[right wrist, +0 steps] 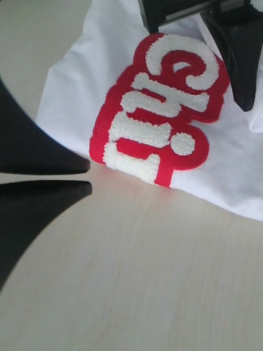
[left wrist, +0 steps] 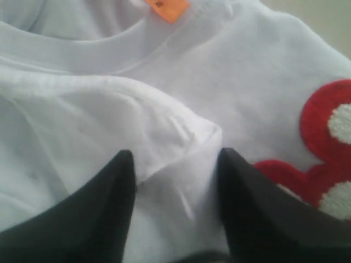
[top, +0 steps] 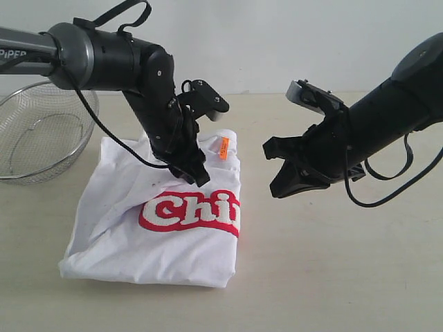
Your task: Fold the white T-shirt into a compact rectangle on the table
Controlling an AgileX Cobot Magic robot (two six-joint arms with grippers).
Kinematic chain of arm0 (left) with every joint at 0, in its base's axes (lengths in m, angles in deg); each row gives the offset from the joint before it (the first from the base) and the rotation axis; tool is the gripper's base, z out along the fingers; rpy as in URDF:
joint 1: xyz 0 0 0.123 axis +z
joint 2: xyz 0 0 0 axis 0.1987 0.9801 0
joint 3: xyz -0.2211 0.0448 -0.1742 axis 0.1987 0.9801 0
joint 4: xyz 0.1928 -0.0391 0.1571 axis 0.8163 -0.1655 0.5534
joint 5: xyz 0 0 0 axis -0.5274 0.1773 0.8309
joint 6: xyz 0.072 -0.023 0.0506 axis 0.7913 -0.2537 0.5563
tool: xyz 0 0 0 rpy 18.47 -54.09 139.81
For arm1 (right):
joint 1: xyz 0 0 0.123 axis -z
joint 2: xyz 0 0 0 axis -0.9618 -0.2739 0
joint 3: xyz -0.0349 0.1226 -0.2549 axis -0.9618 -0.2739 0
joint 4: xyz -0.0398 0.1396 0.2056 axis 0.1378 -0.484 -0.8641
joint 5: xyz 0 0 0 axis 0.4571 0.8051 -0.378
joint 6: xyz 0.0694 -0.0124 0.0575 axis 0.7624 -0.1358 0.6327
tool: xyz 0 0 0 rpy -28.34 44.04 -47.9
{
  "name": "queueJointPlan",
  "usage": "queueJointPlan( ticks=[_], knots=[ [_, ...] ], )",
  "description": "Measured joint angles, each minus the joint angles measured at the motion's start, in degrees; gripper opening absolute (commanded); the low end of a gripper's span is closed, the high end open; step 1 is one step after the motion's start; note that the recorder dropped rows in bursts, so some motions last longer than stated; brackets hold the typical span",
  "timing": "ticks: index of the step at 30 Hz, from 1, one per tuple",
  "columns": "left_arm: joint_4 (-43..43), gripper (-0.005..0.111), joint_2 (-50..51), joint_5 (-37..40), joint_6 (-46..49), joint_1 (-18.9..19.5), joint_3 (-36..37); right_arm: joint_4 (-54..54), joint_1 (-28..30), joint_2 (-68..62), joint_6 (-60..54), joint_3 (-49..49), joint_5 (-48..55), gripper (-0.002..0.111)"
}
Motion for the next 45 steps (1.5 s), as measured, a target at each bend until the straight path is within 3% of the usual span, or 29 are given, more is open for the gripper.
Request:
queueJointPlan(
  ticks=[8,12,20,30,37,40,45],
  knots=[
    [1.51,0.022,0.29,-0.29,0.24,0.0,0.0,-0.23,0.0,0.0,0.0,0.0,0.0,0.0],
    [5.9,0.005,0.29,-0.28,-3.66,0.0,0.0,-0.35,0.0,0.0,0.0,0.0,0.0,0.0],
    [17.47,0.005,-1.25,1.75,-14.25,0.35,0.0,-0.47,0.0,0.0,-0.11,0.0,-0.25,0.0],
    [19.15,0.005,-3.18,4.35,-17.35,5.98,0.0,-1.06,0.0,0.0,-0.22,0.0,-0.36,0.0],
    [19.15,0.005,-3.18,5.86,-19.84,7.66,0.0,-1.18,0.0,0.0,-0.34,0.0,-0.36,0.0],
    [19.15,0.017,-3.18,5.96,-20.33,7.67,0.0,-1.18,0.0,0.0,-0.34,0.0,-0.36,0.0],
    [19.15,0.053,-3.18,6.05,-20.75,7.78,0.0,-1.39,0.0,0.0,-0.34,0.0,-0.36,0.0]
  ],
)
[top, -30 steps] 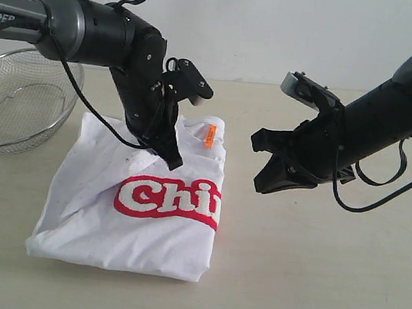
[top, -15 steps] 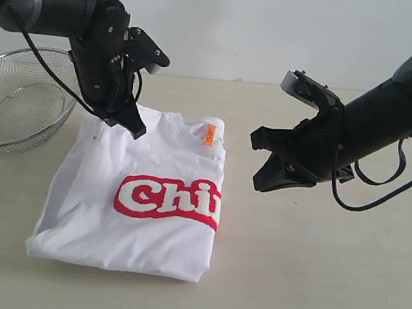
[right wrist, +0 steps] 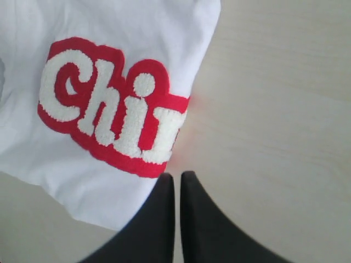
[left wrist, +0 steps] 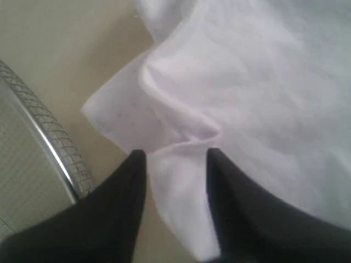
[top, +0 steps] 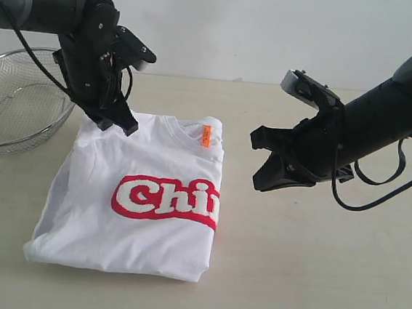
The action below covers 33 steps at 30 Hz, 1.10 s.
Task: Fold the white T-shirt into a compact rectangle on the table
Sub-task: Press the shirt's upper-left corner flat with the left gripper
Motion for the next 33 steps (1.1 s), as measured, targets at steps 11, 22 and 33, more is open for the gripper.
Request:
queueJointPlan(
  ticks=[11,22,33],
  knots=[
    [6.71,0.047,-0.12,3.34,-8.44,0.24,0.0,0.0,0.0,0.0,-0.08,0.0,0.0,0.0],
    [-5.94,0.037,0.34,-1.34,-4.17,0.24,0.0,-0.21,0.0,0.0,-0.08,0.0,-0.11,0.0],
    [-4.82,0.037,3.27,-3.16,-4.17,0.24,0.0,-0.21,0.0,0.0,-0.22,0.0,0.89,0.0]
  ],
)
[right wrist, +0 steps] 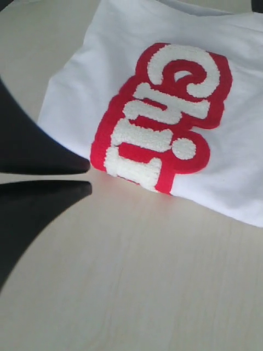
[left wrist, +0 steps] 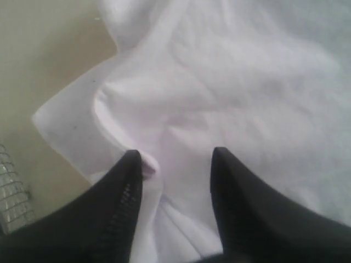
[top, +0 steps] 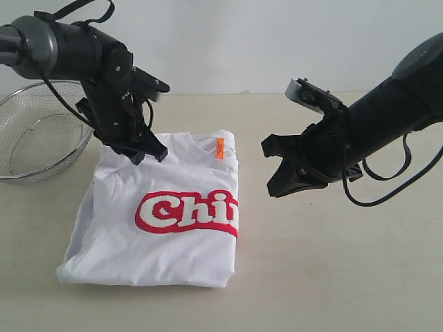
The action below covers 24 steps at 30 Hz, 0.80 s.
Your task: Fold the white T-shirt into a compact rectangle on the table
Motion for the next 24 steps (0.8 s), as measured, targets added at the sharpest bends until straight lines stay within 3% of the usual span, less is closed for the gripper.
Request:
queueJointPlan(
  ticks=[8,14,19,24],
  knots=[
    [0.13,0.037,-2.09,0.09,0.74,-0.61,0.0,0.0,0.0,0.0,0.0,0.0,-0.51,0.0],
    [-4.81,0.036,-4.91,-0.28,2.58,-1.62,0.0,0.0,0.0,0.0,0.0,0.0,-1.35,0.0],
    [-12.5,0.027,-3.65,-0.6,7.01,-3.04,0.0,-0.13,0.0,0.0,0.0,0.0,-1.71,0.0],
    [-13.1,0.021,-0.65,-1.2,8.21,-3.53,0.0,-0.13,0.0,0.0,0.0,0.0,-1.38,0.0]
  ],
)
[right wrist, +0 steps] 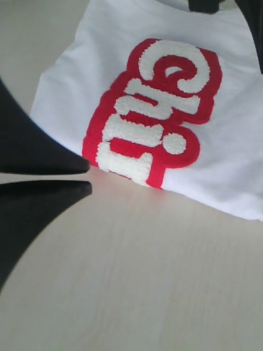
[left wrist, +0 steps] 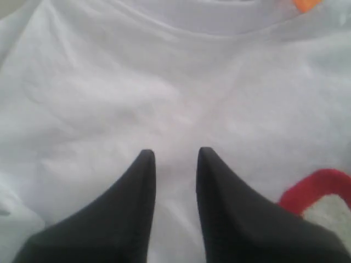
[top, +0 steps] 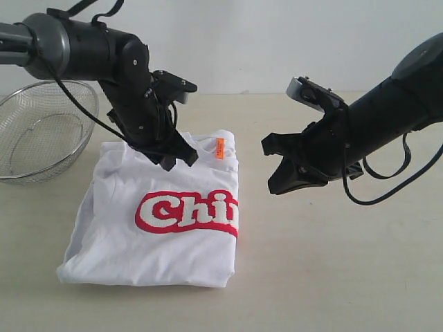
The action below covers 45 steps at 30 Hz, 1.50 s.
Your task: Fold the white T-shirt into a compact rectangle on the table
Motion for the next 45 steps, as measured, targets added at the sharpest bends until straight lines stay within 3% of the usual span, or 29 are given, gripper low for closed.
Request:
queueJointPlan(
  ticks=[14,32,45],
  knots=[
    [6.49,0.021,1.54,-2.68,-2.76,0.23,0.0,0.0,0.0,0.0,0.0,0.0,1.8,0.0],
    [6.97,0.021,2.04,-2.35,-3.1,7.95,0.0,-0.12,0.0,0.0,0.0,0.0,0.57,0.0],
    [8.2,0.021,2.04,-0.02,-3.19,9.22,-2.08,-0.12,0.0,0.0,0.0,0.0,-0.57,0.0]
  ],
)
